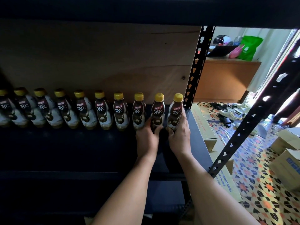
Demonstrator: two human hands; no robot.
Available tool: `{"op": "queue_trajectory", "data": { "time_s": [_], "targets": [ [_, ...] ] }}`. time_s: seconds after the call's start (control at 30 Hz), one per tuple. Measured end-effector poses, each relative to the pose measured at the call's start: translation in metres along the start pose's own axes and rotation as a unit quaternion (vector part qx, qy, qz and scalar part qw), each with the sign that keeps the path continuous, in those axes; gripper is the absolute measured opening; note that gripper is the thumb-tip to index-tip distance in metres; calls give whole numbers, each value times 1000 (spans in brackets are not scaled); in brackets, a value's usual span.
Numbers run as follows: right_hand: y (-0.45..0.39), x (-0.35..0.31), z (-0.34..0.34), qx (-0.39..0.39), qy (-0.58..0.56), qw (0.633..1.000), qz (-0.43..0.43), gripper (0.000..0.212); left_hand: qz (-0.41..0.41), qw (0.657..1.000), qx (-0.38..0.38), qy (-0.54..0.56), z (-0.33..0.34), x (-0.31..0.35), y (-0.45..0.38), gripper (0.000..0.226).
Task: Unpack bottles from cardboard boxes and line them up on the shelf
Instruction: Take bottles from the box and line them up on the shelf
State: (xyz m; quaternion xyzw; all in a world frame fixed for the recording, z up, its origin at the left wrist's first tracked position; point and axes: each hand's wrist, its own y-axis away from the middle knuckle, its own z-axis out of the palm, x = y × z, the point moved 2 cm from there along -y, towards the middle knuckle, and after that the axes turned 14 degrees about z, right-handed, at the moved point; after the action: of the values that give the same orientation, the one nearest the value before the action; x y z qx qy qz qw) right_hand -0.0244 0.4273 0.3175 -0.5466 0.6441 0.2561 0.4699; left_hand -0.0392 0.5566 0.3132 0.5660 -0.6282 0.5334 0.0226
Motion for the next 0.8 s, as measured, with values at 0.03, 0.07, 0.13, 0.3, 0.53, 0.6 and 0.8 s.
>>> {"op": "queue_trajectory", "data": {
  "time_s": [0.03,0.07,0.13,0.3,0.53,0.6,0.8],
  "targets": [
    [0,0,0,-1,1,1000,-1,100,2,1000,2,0,0,0,0,43],
    [0,0,0,-2,0,1000,-1,100,2,1000,3,-1,-1,1,0,44],
    [1,-1,0,-3,-5,1000,2,100,1,1000,3,0,-1,2,0,44],
    [2,-3,-1,-8,-5,1000,2,100,-5,1000,3,14,-1,0,0,46],
    [1,-4,-2,-12,-3,1000,6,98,-15,999,11,35,0,0,1,41],
    [1,-4,-2,-13,-2,1000,6,98,-13,1000,13,25,-1,1,1,40],
    [1,-5,-2,-14,4,1000,17,97,-14,1000,15,23,0,-1,2,37]
  ]
}}
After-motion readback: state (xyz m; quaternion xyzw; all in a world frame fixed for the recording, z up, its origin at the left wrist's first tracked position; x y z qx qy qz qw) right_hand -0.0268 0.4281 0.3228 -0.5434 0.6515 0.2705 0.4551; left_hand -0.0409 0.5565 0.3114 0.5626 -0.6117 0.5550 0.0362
